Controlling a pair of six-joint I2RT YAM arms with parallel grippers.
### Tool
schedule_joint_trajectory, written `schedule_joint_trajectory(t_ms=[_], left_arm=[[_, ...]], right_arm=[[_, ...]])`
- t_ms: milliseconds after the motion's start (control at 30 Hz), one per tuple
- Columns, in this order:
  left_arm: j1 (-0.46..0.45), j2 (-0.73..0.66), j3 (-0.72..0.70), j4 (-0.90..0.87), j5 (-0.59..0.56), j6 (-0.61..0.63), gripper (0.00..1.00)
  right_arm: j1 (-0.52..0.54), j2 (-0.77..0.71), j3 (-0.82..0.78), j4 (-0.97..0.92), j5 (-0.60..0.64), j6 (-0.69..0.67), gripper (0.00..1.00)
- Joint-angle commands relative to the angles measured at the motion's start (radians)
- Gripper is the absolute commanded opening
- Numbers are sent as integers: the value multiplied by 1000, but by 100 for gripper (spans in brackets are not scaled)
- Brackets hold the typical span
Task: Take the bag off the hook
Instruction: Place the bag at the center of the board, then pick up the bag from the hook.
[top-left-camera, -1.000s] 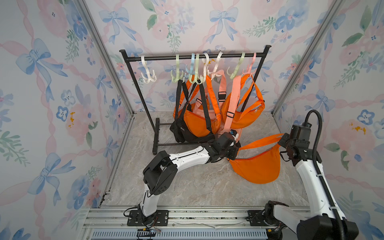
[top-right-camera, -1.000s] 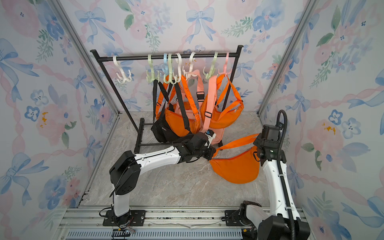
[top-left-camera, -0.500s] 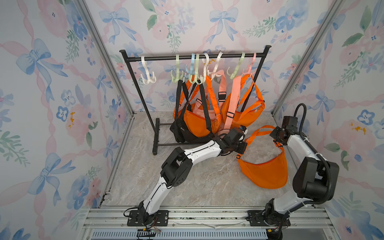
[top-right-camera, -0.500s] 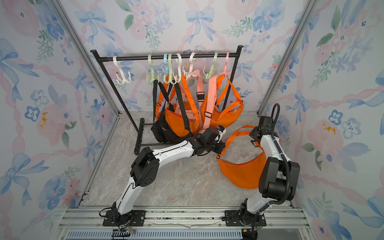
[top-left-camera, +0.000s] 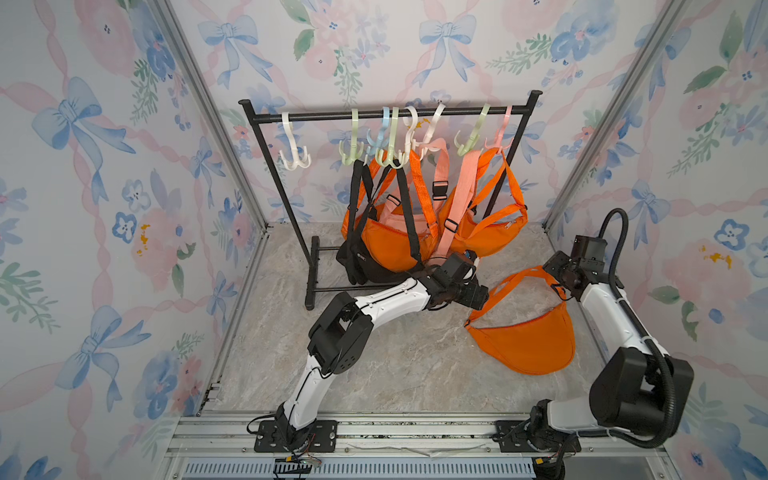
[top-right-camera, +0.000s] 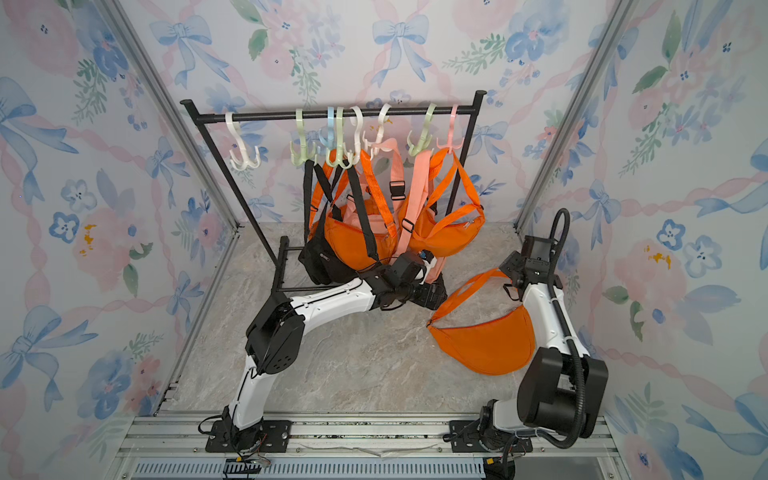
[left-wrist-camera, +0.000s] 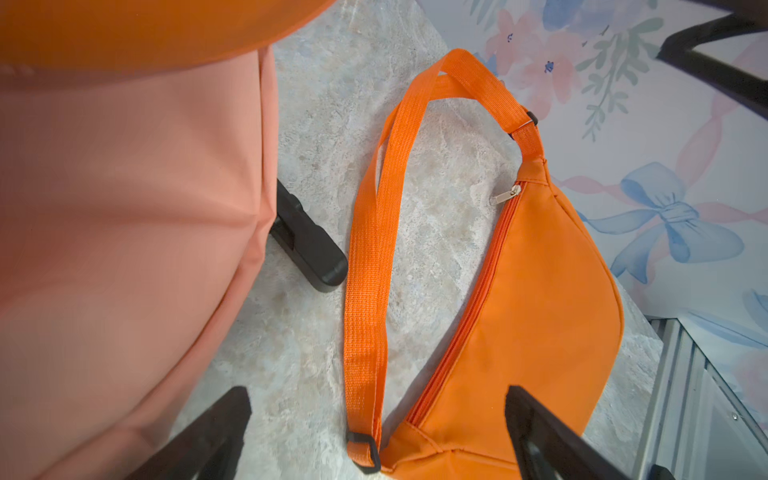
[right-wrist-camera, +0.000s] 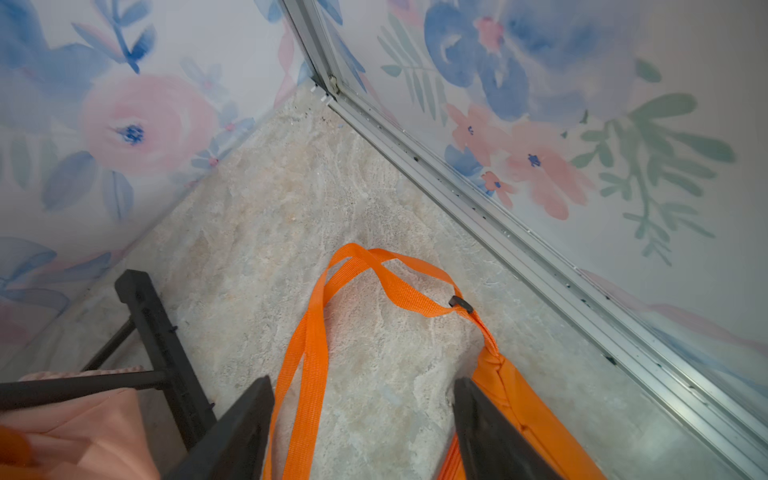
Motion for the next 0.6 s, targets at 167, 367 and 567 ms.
schedule_joint_trajectory(t_ms=[167, 367, 567], left_arm=[[-10, -314, -183, 89, -19, -18, 98], [62, -604, -360, 126, -173, -16, 98], [200, -876, -521, 132, -372, 15, 94]], right_arm=[[296, -288, -40, -49, 153, -123, 71], [547, -447, -91, 20, 224, -218, 59], [733, -485, -84, 95, 127, -374, 48]])
